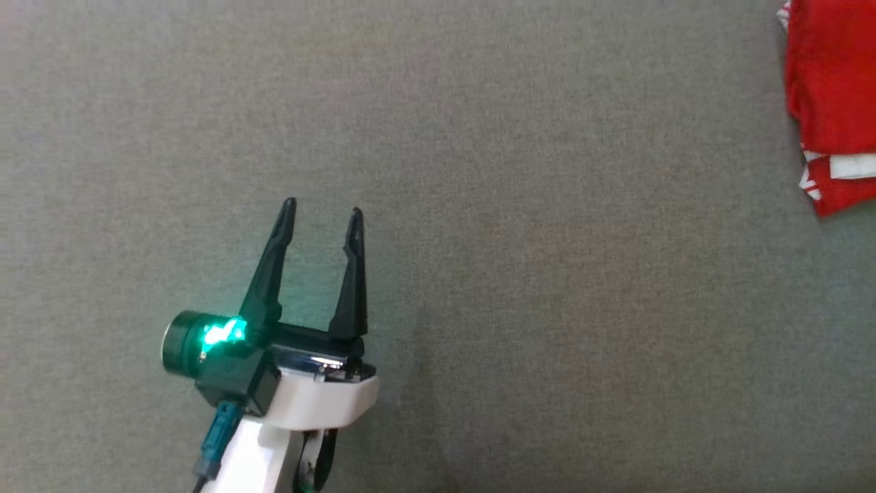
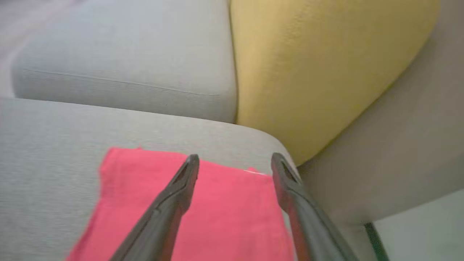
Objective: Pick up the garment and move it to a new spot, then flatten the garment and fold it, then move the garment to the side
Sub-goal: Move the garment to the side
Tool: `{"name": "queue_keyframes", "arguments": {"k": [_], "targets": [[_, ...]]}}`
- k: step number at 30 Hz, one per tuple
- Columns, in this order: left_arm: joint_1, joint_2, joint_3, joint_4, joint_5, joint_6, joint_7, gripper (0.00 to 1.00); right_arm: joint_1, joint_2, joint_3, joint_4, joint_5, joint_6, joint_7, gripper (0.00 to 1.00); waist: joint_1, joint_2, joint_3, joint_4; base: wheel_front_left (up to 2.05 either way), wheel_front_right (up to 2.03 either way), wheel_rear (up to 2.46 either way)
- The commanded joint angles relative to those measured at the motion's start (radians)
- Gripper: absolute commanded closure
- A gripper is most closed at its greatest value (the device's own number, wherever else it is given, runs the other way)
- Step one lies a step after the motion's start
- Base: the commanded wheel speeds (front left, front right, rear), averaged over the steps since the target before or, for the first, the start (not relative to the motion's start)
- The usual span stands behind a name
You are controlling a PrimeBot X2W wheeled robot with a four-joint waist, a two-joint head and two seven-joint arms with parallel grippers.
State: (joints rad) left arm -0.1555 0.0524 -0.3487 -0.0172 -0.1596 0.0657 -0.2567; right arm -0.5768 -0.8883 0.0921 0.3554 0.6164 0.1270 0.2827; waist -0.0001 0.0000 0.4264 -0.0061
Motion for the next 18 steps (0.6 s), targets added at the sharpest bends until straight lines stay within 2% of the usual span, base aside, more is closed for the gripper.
{"name": "queue_keyframes", "arguments": {"k": [1, 6, 11, 16, 18], "targets": [[-0.002, -0.002, 0.037, -0.02, 0.0, 0.016, -0.005, 0.0, 0.051, 0.03, 0.021, -0.047, -0.016, 0.004, -0.014, 0.0, 0.0001, 0.0, -0.043, 0.005, 0.0, 0.0, 0.0], [0.028, -0.002, 0.031, 0.017, -0.004, 0.015, -0.005, 0.0, 0.161, 0.238, 0.088, -0.095, -0.054, 0.004, -0.082, 0.0, 0.0001, 0.0, -0.134, 0.019, 0.0, 0.0, 0.0], [0.078, -0.002, 0.045, 0.048, -0.03, 0.012, -0.005, 0.0, 0.286, 0.427, 0.158, -0.078, -0.107, 0.004, -0.237, 0.0, 0.0001, 0.0, -0.249, 0.038, 0.0, 0.0, 0.0], [0.146, -0.002, 0.059, 0.066, -0.045, 0.014, -0.005, 0.0, 0.397, 0.561, 0.201, -0.037, -0.174, 0.004, -0.47, 0.0, 0.0001, 0.0, -0.361, 0.05, 0.0, 0.0, 0.0], [0.18, -0.002, 0.069, 0.064, -0.041, 0.016, -0.005, 0.0, 0.442, 0.603, 0.199, -0.018, -0.208, 0.004, -0.52, 0.0, 0.0001, 0.0, -0.405, 0.051, 0.0, 0.0, 0.0]]}}
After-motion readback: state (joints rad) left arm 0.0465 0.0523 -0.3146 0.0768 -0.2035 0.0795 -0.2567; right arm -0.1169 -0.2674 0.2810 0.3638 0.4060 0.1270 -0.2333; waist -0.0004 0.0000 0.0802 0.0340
